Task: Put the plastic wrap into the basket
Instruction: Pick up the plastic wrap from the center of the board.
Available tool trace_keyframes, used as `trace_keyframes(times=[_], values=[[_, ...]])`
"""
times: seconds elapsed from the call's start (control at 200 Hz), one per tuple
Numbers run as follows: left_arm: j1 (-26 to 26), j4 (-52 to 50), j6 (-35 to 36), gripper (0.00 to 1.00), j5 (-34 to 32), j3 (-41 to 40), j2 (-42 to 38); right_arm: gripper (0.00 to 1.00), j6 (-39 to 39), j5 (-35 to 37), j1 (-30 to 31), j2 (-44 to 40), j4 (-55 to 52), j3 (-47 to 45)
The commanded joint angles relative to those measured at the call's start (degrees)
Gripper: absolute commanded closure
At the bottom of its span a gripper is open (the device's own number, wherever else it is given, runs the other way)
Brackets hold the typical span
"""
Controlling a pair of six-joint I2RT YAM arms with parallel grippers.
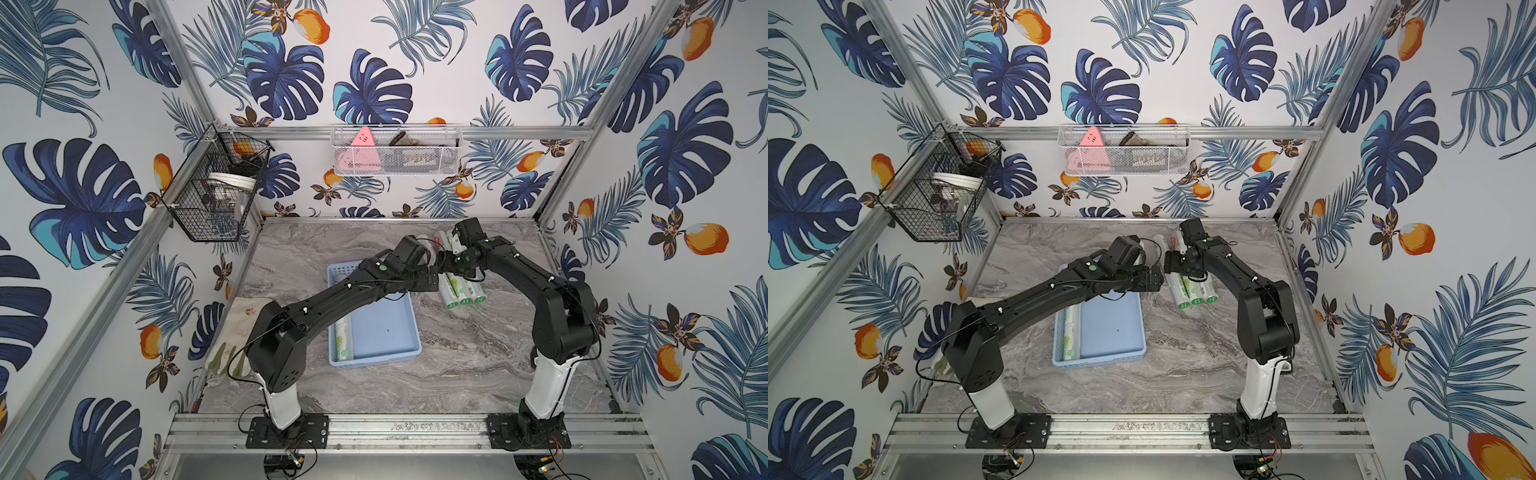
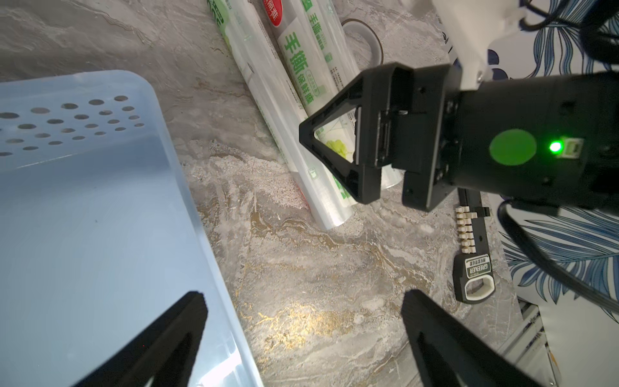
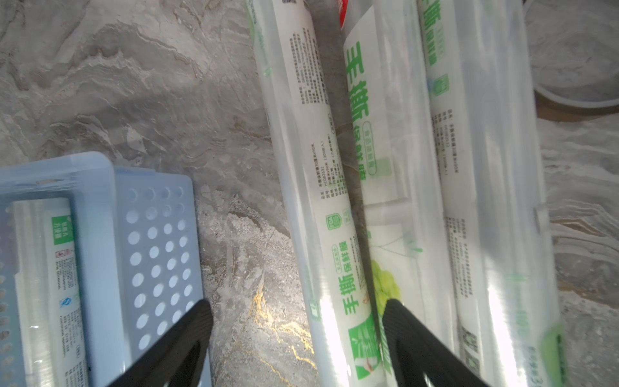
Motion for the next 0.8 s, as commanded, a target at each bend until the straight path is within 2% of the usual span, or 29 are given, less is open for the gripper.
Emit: trace_keyframes(times=[0.0, 0.325, 0.455, 0.796], values=[[-0.1, -0.2, 0.1, 0.01, -1.8, 0.9, 0.8, 0.2, -0.5, -0.3, 0.0, 2.5, -2.3, 1.9], [0.0, -0.2, 0.3, 0.01, -2.6, 0.6, 0.8, 0.26, -0.1, 0.2, 0.0, 9.9, -4.3, 8.3], [0.0, -0.1, 0.3, 0.01, -2.2, 0.4, 0.9, 0.32, -0.5, 1.8, 0.1, 12.3, -6.1, 11.4], [-0.1, 0.4, -0.1, 0.01, -3.0, -0.9, -0.3, 0.34, -2.8, 4.4, 1.7, 17.3, -9.1, 16.7]])
